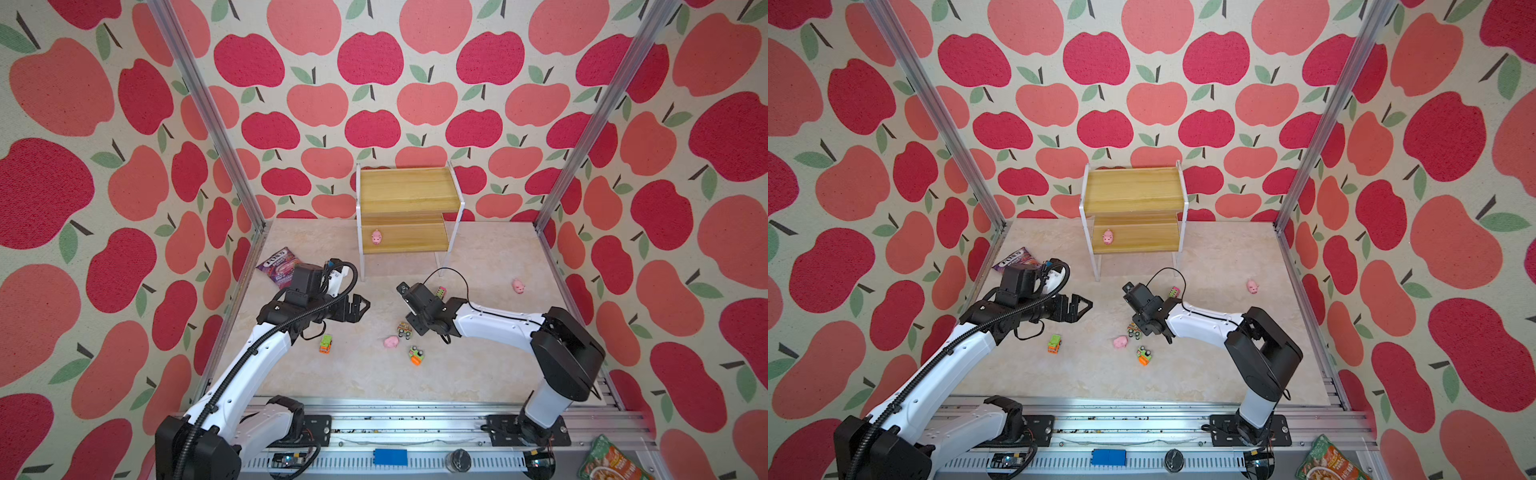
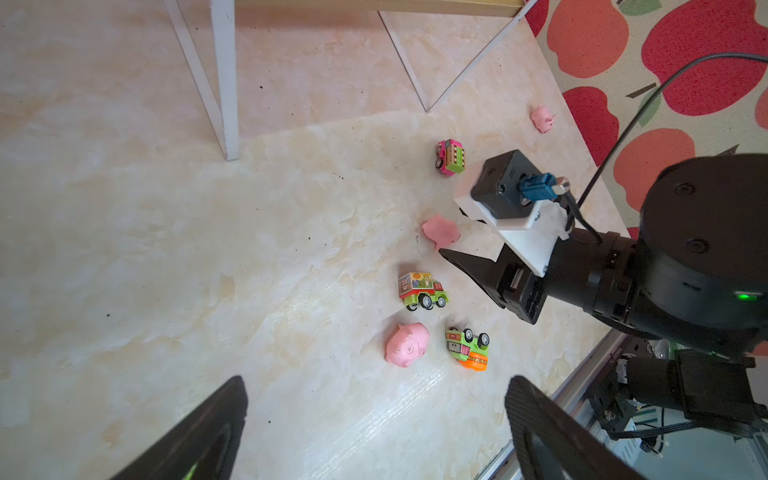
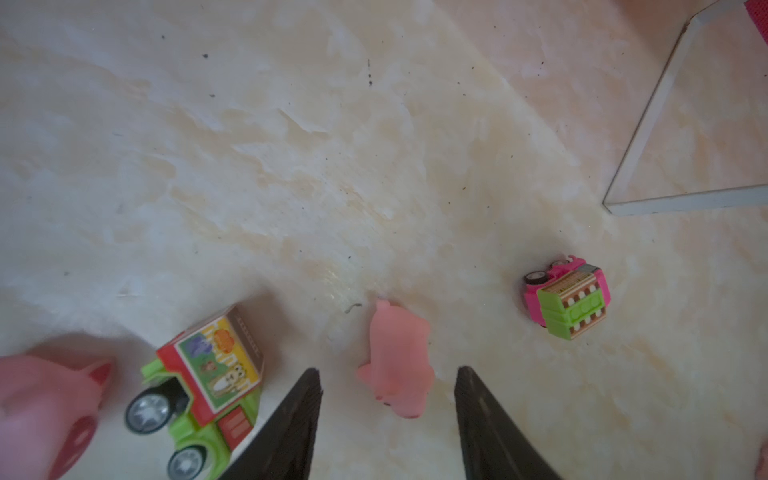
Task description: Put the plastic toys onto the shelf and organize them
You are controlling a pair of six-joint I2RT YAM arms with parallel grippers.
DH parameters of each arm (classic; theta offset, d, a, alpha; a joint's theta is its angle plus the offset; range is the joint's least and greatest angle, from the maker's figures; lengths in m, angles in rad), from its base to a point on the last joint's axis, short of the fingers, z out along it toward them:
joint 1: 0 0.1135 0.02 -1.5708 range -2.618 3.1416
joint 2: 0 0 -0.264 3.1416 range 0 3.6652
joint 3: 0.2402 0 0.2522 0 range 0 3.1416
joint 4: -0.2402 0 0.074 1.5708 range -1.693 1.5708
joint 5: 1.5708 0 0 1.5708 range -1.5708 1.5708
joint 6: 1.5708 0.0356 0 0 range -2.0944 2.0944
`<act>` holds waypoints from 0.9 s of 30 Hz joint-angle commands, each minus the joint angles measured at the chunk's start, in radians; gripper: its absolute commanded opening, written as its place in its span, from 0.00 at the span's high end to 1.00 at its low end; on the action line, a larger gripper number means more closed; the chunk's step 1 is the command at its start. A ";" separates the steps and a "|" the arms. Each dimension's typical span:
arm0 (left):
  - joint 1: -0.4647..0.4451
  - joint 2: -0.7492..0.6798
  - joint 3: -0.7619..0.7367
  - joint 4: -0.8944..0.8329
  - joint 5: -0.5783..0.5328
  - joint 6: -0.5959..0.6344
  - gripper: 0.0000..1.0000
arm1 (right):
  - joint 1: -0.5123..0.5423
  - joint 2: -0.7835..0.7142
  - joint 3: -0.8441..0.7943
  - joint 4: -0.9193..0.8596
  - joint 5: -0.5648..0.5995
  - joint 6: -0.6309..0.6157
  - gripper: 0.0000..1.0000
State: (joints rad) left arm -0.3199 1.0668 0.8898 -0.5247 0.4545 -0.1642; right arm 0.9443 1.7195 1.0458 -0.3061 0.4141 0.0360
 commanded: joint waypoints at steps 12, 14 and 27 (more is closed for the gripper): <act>0.005 0.008 -0.010 0.019 0.016 0.023 0.01 | -0.028 0.117 0.081 -0.082 0.046 -0.041 0.54; 0.005 0.009 -0.009 0.020 0.016 0.023 0.01 | -0.040 0.125 0.085 -0.081 0.034 -0.036 0.57; 0.006 0.002 -0.008 0.022 0.023 0.022 0.01 | -0.123 -0.033 0.009 -0.053 -0.173 0.105 0.87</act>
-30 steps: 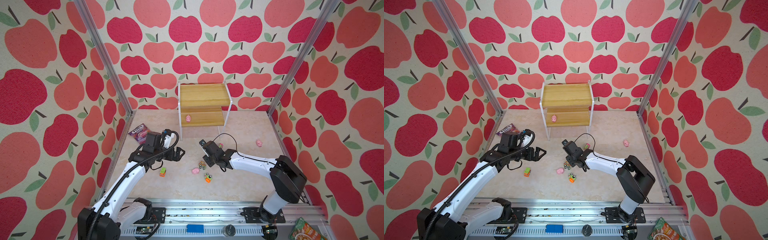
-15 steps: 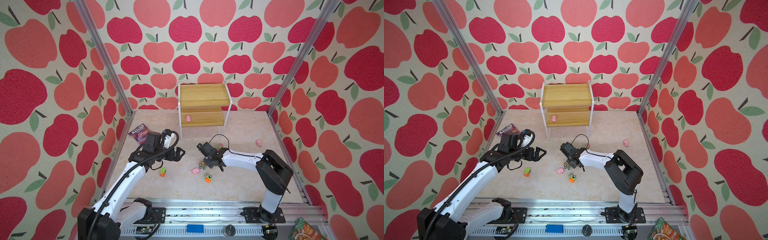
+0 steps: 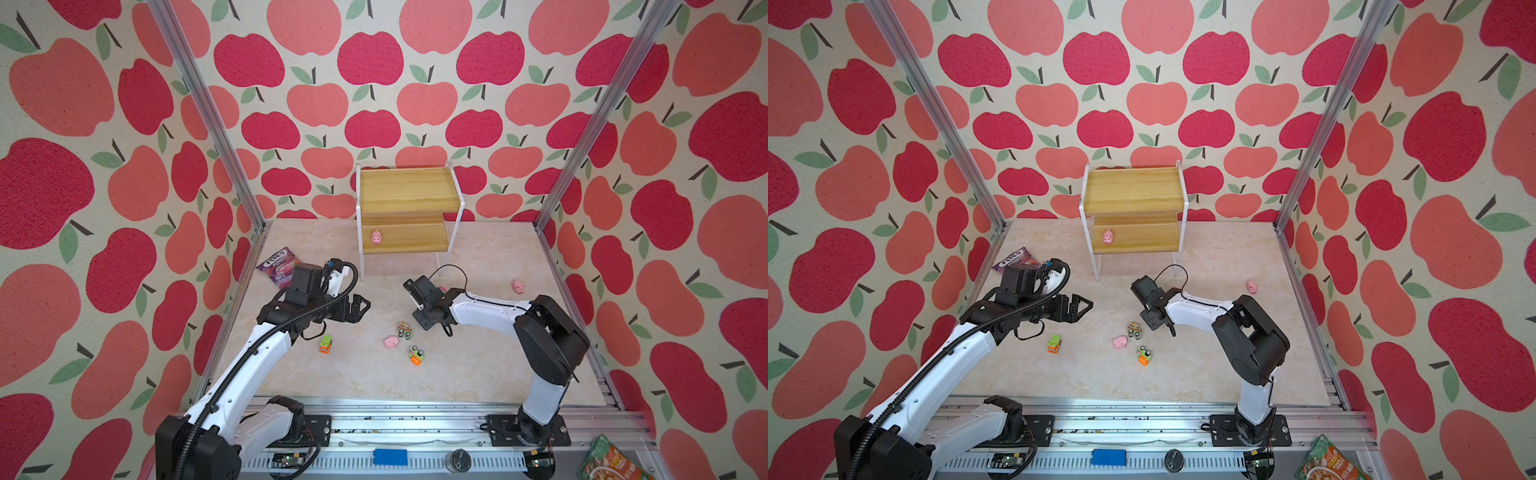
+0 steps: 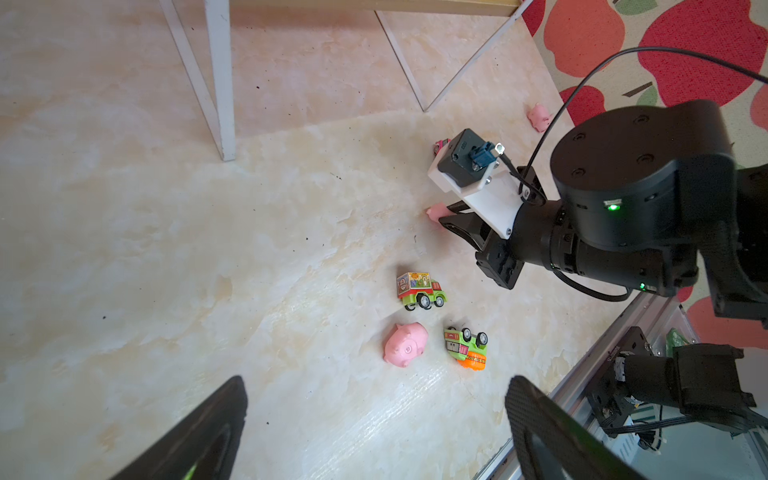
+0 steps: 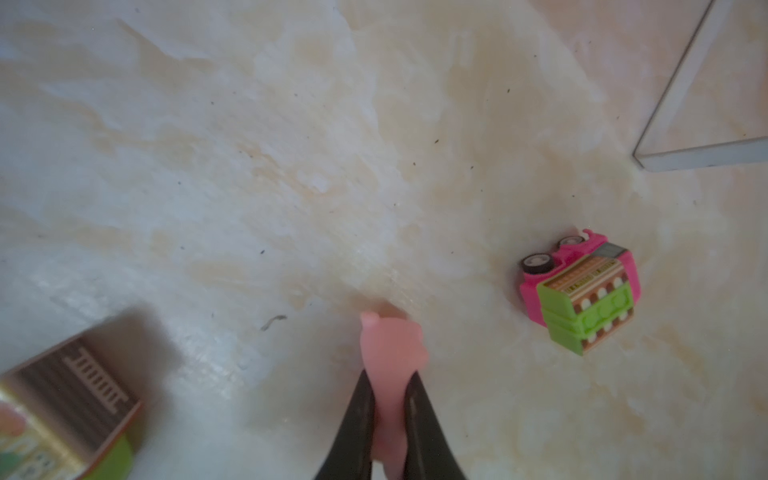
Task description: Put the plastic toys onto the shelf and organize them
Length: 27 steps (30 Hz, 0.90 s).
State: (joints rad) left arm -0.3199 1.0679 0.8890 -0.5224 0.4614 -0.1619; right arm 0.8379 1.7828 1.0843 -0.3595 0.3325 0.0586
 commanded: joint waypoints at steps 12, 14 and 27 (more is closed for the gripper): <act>-0.005 -0.027 -0.013 0.034 0.045 0.004 0.01 | -0.184 -0.380 -0.429 0.277 -0.447 0.488 0.85; -0.011 -0.032 -0.015 0.036 0.045 0.004 0.01 | -0.222 -0.390 -0.470 0.316 -0.496 0.521 0.85; -0.079 -0.062 -0.024 0.032 -0.005 0.039 0.00 | -0.411 -0.412 -0.568 0.345 -0.584 0.591 0.64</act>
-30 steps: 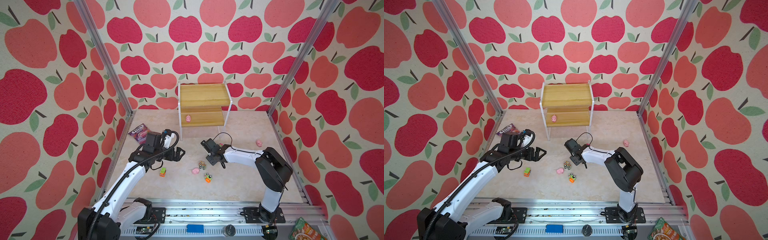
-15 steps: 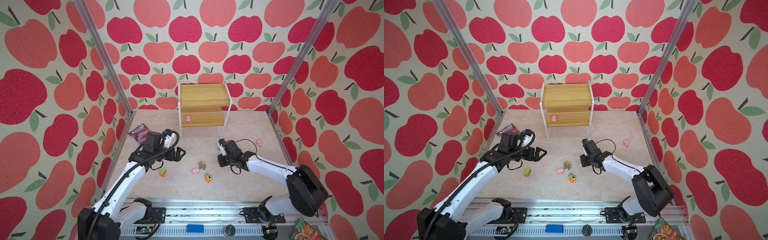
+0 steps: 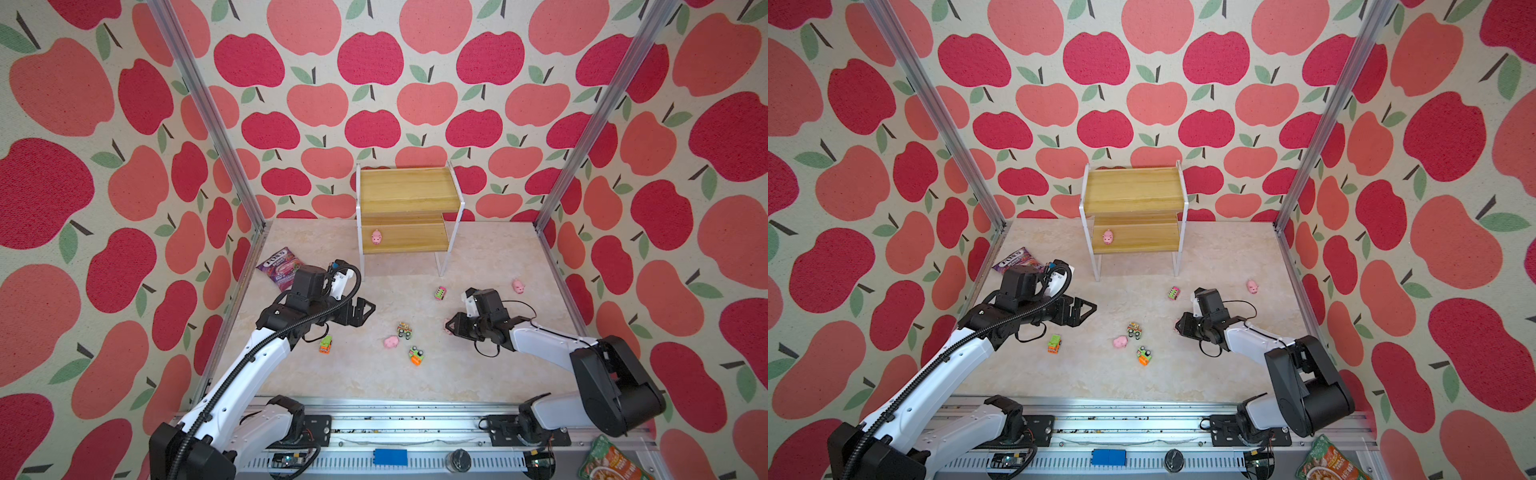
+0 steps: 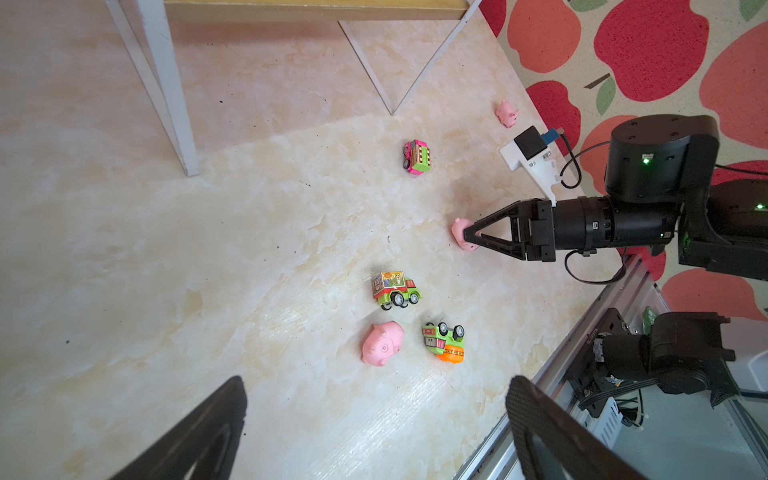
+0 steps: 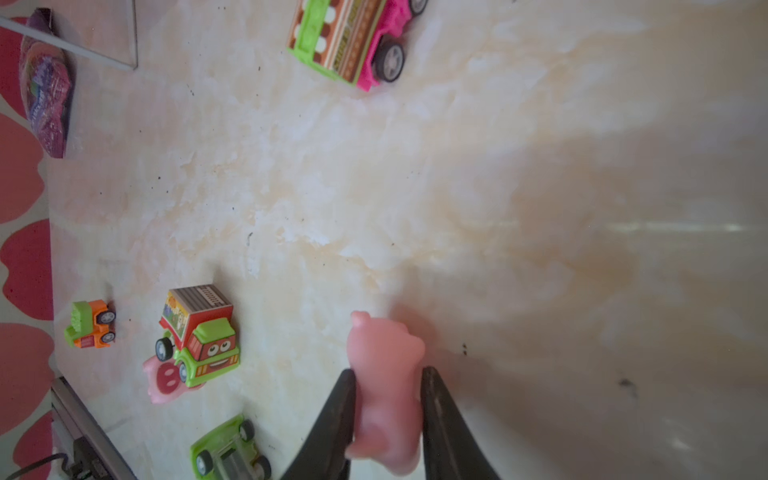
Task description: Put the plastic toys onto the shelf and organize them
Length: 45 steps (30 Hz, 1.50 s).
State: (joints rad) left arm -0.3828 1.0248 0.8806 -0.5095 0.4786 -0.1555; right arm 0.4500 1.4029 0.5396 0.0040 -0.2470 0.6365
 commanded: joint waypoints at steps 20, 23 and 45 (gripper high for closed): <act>-0.328 0.141 0.210 -0.039 -0.312 0.147 0.01 | 0.314 -0.443 -0.056 -0.192 0.659 -0.097 0.26; -0.337 0.138 0.166 0.024 -0.308 0.155 0.01 | 0.432 -0.421 -0.090 -0.145 0.838 -0.050 0.26; -0.300 0.001 0.055 0.118 -0.237 0.158 0.01 | 0.547 -0.246 -0.390 0.484 0.961 -0.151 0.26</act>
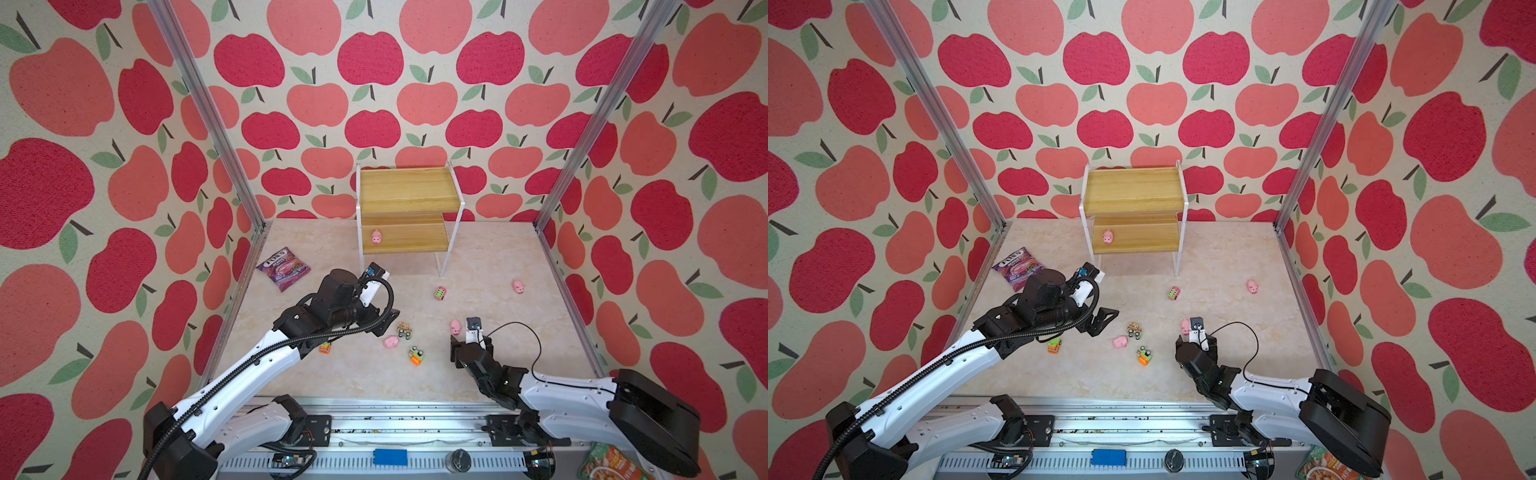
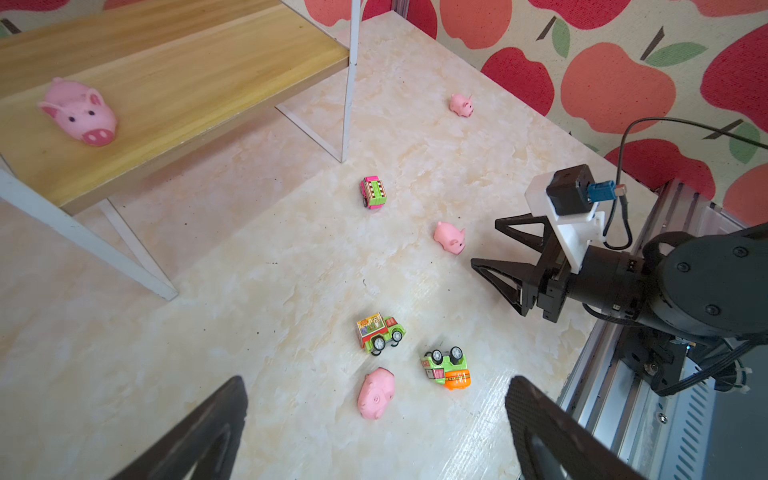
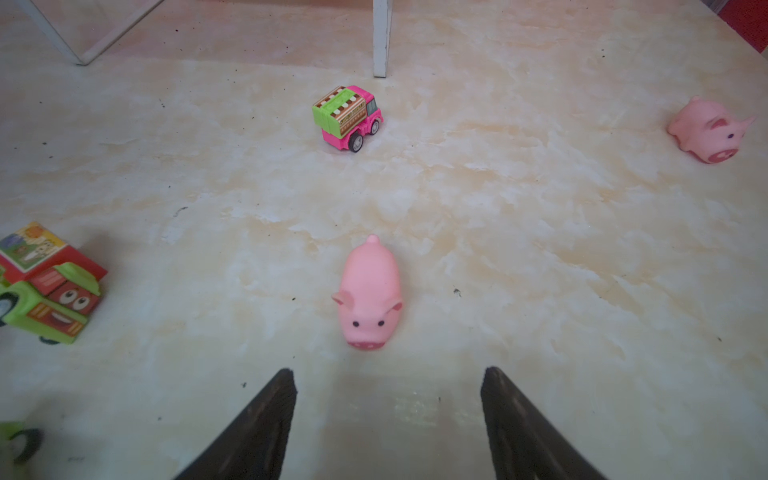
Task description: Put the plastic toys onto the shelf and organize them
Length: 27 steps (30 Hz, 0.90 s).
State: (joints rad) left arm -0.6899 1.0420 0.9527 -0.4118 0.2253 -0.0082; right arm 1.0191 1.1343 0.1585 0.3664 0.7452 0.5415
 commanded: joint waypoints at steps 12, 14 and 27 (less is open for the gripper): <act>0.026 -0.028 -0.025 0.024 0.032 0.008 0.01 | -0.084 0.271 -0.013 0.368 -0.112 -0.070 0.29; 0.028 -0.029 -0.027 0.024 0.034 0.008 0.01 | -0.085 0.306 -0.019 0.425 -0.110 -0.097 0.32; 0.052 -0.022 -0.032 0.029 0.041 0.008 0.01 | -0.146 0.144 0.065 0.287 -0.225 -0.254 0.71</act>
State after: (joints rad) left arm -0.6495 1.0264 0.9272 -0.4061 0.2550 -0.0086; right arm 0.8772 1.3891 0.1577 0.8062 0.5541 0.3450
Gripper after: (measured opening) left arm 0.992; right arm 0.296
